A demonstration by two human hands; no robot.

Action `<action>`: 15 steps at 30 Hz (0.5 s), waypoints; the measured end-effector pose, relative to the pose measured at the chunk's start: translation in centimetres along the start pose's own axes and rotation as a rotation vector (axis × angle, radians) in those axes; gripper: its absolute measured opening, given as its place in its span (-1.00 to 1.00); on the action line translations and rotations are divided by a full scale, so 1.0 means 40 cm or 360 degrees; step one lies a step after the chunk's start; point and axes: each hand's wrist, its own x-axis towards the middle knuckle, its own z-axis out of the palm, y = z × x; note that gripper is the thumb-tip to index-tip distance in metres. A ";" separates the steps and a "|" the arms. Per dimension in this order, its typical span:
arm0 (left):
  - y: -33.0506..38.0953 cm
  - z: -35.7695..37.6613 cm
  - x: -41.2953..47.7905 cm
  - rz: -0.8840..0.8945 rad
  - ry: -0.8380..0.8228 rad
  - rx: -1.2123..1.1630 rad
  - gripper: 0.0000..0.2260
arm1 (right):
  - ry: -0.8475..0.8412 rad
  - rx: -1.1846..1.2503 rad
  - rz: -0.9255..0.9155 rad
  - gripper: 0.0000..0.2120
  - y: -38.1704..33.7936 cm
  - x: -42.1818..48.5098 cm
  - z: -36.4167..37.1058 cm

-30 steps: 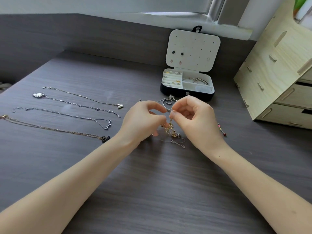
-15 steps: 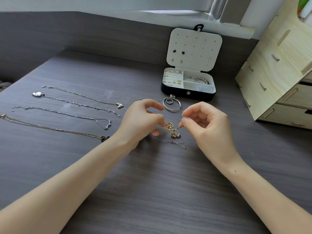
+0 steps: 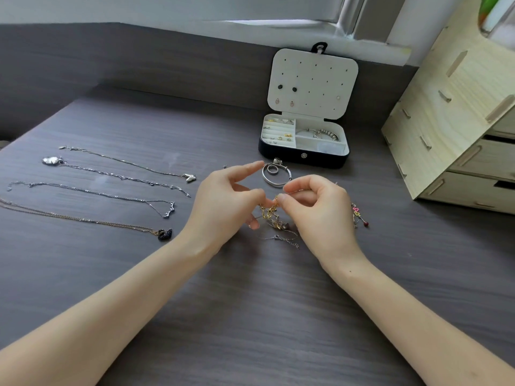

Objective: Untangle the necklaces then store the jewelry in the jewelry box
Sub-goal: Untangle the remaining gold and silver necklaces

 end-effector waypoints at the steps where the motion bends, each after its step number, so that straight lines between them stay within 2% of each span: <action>1: -0.001 0.001 -0.001 0.0009 0.0004 0.0005 -0.56 | 0.0015 0.0002 0.0026 -0.86 0.001 0.000 0.000; 6: -0.001 0.006 -0.004 0.0052 0.0042 0.0053 -0.49 | 0.0018 0.0000 0.0135 -0.87 0.009 0.000 0.012; 15: 0.012 0.005 -0.011 0.0079 0.0087 -0.0081 -0.44 | -0.0132 0.0025 0.0125 -0.87 0.008 -0.006 0.023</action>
